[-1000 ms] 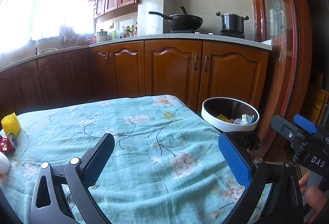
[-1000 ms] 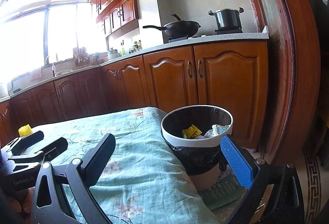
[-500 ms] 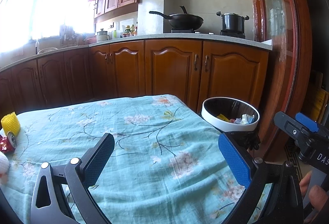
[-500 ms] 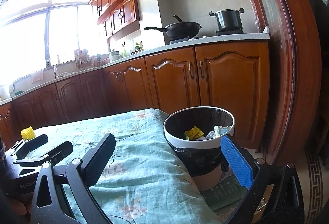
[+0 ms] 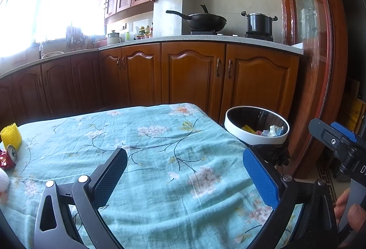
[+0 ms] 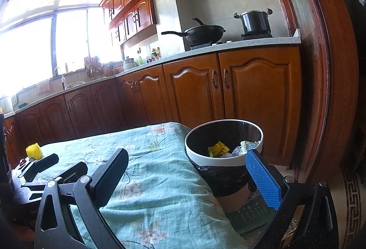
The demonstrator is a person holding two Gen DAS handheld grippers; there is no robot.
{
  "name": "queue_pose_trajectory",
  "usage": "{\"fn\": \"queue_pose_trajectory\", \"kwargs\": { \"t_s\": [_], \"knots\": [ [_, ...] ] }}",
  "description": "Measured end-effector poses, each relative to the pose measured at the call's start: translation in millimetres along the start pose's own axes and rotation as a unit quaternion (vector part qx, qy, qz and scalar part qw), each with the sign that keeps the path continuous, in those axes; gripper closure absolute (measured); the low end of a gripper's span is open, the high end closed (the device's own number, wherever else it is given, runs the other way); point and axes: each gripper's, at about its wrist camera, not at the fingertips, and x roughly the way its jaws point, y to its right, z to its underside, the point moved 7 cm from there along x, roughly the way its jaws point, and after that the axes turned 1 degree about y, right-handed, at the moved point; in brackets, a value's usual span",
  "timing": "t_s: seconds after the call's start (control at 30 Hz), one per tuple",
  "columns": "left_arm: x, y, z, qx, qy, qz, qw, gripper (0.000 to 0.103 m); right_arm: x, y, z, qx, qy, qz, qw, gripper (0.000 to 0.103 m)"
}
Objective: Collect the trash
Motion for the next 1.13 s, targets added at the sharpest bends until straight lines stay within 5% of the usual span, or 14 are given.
{"fn": "queue_pose_trajectory", "kwargs": {
  "t_s": [1.13],
  "knots": [
    [3.7, -4.3, 0.0, -0.010, -0.012, 0.011, 0.9998, 0.001, 9.7, -2.8, 3.4, 0.008, -0.017, -0.012, 1.000, 0.000]
  ]
}}
